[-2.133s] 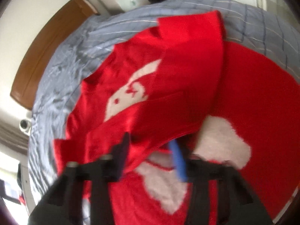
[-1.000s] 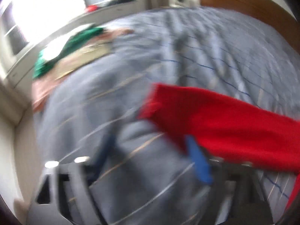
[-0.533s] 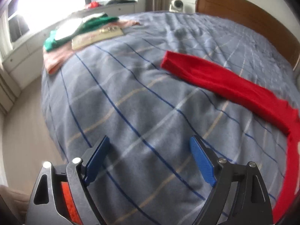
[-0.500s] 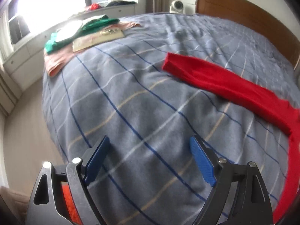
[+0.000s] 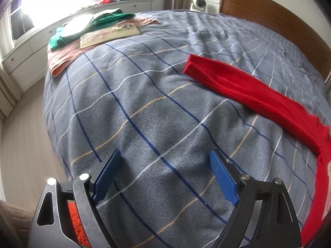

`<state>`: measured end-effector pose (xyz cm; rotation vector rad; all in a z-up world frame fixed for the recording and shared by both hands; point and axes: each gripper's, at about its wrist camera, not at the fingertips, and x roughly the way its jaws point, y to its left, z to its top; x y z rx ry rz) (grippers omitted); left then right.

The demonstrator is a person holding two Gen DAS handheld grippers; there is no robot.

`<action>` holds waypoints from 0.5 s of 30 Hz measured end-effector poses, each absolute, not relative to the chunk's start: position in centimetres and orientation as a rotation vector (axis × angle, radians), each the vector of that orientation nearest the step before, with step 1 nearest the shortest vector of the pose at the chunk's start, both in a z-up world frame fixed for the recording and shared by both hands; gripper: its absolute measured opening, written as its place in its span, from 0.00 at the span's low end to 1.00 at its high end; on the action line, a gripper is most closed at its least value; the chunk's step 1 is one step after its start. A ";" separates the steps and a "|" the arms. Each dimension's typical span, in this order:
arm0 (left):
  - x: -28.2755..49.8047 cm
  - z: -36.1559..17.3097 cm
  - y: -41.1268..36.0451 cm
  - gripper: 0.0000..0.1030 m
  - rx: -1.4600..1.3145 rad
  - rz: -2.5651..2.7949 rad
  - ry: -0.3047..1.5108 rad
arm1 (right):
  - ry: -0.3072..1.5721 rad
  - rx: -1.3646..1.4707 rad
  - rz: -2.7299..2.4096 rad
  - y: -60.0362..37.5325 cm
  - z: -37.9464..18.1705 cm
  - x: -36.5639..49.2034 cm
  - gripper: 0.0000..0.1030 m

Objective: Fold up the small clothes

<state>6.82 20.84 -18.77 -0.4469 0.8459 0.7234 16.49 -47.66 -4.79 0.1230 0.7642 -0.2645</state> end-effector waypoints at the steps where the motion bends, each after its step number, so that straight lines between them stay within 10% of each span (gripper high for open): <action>1: 6.9 -18.8 20.7 0.86 -0.440 0.727 0.847 | 0.763 0.154 -0.334 -50.8 -4.5 15.6 0.07; 15: 7.0 -19.1 19.5 0.86 -0.341 0.746 0.863 | 0.948 0.577 -0.424 -61.0 -18.4 10.9 0.07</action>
